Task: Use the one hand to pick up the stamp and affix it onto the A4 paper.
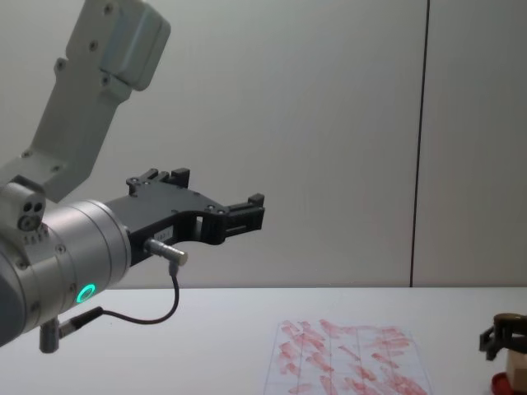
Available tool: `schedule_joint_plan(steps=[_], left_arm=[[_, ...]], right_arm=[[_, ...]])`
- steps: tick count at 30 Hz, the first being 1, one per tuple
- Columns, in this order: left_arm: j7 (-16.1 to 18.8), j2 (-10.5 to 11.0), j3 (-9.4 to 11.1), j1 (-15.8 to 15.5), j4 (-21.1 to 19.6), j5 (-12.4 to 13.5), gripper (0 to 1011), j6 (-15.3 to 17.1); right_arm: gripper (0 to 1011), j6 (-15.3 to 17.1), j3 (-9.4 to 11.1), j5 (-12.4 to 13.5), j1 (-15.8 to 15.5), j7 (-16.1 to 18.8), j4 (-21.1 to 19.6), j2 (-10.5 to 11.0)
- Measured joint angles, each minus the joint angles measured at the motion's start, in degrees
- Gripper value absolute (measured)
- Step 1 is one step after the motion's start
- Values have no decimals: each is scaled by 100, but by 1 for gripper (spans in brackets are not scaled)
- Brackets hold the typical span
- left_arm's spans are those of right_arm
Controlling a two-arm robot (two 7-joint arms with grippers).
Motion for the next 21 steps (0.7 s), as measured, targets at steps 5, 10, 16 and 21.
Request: schedule_joint_plan(steps=[5, 10, 16, 21], left_arm=[[0, 0, 0, 0, 0, 0, 993, 0], [0, 0, 0, 0, 0, 0, 993, 0], [0, 0, 0, 0, 0, 0, 993, 0], [0, 0, 0, 0, 0, 0, 993, 0]], right_arm=[[903, -51, 1, -55, -80, 35, -213, -13], [1000, -112, -18, -144, -210, 115, -515, -27], [1001, -252, -57, -318, -440, 311, -991, -36], [1001, -453, -91, -502, -681, 552, -1407, -34]])
